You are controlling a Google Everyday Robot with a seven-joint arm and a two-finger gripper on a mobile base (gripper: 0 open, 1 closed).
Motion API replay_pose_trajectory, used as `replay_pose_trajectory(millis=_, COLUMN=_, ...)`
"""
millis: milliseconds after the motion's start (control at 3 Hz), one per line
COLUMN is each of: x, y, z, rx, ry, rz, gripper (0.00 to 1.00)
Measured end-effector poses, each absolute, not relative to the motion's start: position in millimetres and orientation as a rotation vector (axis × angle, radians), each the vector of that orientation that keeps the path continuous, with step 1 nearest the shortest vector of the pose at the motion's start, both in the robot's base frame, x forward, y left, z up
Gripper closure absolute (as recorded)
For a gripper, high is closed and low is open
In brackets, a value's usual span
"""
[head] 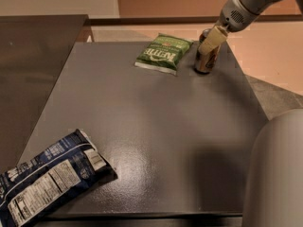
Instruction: Move orange can near green jalapeno chip bag
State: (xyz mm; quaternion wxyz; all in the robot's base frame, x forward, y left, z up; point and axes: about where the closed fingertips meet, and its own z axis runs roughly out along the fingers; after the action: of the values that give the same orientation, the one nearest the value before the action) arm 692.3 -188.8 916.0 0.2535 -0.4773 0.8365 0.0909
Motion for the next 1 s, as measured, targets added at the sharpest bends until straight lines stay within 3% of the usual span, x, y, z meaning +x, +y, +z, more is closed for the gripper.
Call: replay_pose_trajectory(millis=1000, x=705.5, y=-159.9, z=920.8, rx=-1.342, ry=2.201, rz=0.331, gripper=0.13)
